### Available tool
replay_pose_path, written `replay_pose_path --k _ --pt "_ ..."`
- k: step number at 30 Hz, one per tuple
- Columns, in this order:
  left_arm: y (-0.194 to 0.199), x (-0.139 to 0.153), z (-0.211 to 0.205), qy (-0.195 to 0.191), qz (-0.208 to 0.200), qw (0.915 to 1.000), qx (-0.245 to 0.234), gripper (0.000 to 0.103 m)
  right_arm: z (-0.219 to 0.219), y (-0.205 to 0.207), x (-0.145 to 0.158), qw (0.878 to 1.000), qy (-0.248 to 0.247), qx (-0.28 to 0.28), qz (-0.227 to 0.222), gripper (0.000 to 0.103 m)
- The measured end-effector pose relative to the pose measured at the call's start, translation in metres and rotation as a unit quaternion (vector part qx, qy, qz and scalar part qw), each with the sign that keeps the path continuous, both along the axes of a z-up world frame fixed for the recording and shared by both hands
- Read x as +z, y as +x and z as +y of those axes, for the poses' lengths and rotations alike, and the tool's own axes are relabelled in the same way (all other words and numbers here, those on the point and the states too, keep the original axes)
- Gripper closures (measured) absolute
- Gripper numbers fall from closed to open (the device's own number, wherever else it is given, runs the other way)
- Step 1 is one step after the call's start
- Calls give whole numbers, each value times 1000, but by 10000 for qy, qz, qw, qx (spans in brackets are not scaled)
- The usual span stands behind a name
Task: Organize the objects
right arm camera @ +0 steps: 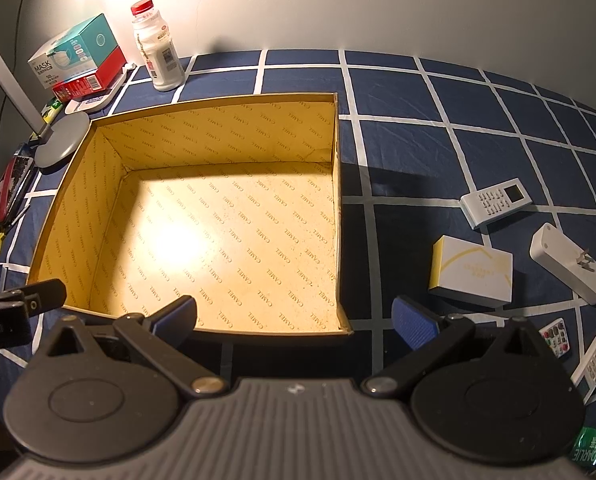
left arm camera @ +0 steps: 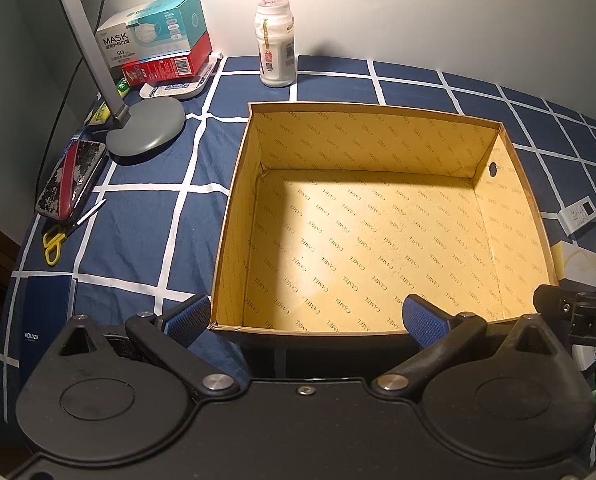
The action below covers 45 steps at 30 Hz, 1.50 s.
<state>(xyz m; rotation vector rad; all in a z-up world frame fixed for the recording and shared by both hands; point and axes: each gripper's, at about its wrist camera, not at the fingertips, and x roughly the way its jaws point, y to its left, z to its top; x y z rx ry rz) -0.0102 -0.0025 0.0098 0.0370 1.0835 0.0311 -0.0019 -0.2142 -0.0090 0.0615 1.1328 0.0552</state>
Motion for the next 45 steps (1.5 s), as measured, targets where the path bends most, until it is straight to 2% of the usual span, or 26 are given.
replay_pose_path --k 8,27,35,37,40,45 --pt "0 -1 2 -6 24 10000 -20 0 1 2 -1 9998 -98 15 161 0" --pt "2 0 2 -13 5 10000 -94 0 3 -2 1 9996 160 -15 -247 0" --pt "1 1 -5 -51 -13 9994 -332 0 -4 -9 3 9995 37 -265 -188 0" --pt "1 0 -9 -65 -20 9991 -418 0 -6 -14 5 9988 -113 -341 -335 0" --pt "0 0 -13 -81 -28 9984 -552 0 -12 -19 5 9984 46 -493 -284 0" --pt "-2 -1 -23 -105 -55 9967 -803 0 -21 -31 8 9962 40 -780 -391 0"
